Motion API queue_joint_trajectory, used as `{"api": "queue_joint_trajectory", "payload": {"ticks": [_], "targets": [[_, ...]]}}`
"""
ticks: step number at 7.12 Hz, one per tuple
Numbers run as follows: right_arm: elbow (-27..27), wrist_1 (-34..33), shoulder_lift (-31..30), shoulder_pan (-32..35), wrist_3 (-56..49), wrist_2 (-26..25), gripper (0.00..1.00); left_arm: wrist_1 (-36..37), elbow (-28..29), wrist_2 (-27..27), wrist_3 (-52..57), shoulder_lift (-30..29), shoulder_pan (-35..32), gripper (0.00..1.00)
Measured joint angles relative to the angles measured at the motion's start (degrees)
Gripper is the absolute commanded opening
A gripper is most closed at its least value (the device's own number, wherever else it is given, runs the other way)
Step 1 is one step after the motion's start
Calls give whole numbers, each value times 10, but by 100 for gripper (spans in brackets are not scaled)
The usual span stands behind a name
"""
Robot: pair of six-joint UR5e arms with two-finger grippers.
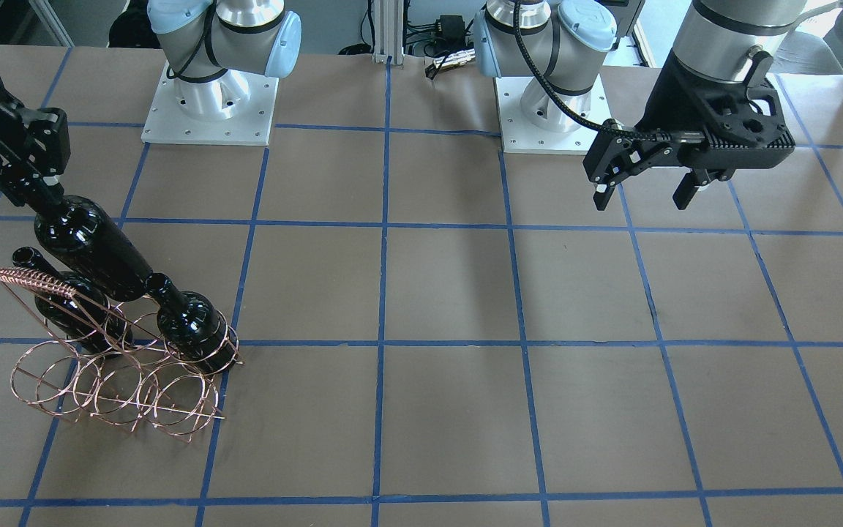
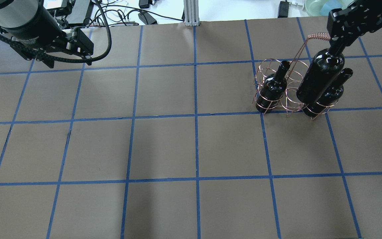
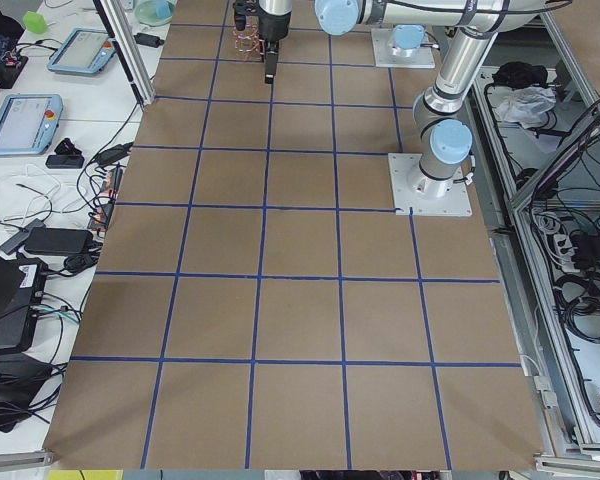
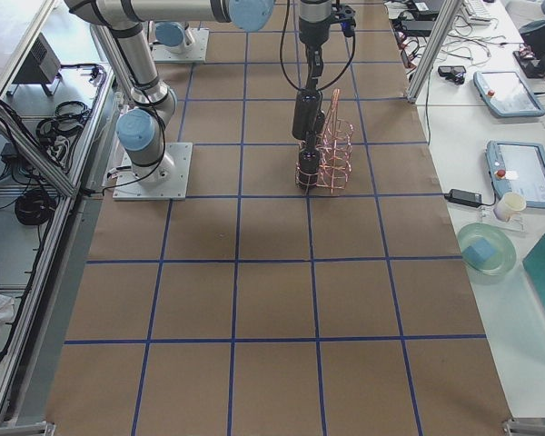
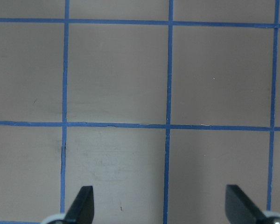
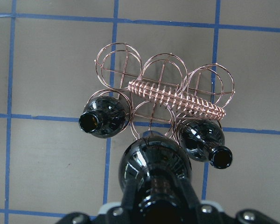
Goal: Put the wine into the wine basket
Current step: 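Lower the bottle into the empty middle slot of the copper rack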
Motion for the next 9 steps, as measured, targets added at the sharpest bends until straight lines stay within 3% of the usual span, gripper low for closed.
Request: {"api": "queue_joint_trajectory", "payload": {"ticks": [9], "targets": [[32, -83, 31, -8, 17, 12, 0, -3, -3, 1, -1, 3, -1, 100]]}}
